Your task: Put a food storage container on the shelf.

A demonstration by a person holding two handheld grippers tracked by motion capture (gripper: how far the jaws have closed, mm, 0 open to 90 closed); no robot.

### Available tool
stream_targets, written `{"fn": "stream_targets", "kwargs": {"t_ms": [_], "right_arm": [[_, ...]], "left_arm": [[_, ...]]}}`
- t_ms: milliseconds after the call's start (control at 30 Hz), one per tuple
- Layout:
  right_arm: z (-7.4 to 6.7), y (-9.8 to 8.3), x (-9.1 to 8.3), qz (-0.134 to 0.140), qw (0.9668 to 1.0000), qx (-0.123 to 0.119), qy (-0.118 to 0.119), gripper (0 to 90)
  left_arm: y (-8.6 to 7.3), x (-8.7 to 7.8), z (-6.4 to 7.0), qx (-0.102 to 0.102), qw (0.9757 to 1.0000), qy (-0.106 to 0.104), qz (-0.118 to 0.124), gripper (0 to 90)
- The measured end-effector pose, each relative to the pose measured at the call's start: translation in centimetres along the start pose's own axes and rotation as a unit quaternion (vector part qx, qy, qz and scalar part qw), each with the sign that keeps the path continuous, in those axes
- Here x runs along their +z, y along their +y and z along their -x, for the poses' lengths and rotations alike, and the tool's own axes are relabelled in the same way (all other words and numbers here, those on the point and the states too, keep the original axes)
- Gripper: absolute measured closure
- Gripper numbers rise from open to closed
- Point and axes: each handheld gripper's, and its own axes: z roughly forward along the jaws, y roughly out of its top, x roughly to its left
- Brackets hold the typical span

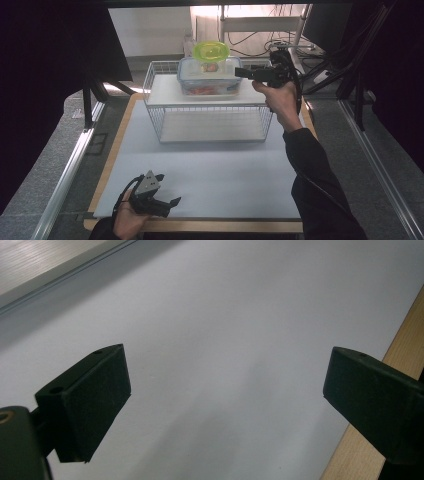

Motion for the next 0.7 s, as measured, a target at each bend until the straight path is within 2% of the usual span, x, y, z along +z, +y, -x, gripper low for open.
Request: {"fn": "stream_targets", "kwargs": {"t_ms": [567,700], "right_arm": [[-0.8,-1.6,-1.3,0.009,0.9994,-0.032,-0.003,10.9],[-1.1,-2.1,-1.4,0.005,0.9986,-0.053,-0.006,8.9]], "left_arm": [[0.0,0.0,0.0,-0.003,1.0,-0.009,0.002,5.0],[0.0,0.0,0.0,-0.003,0.9999,-0.01,0.001,5.0]]}}
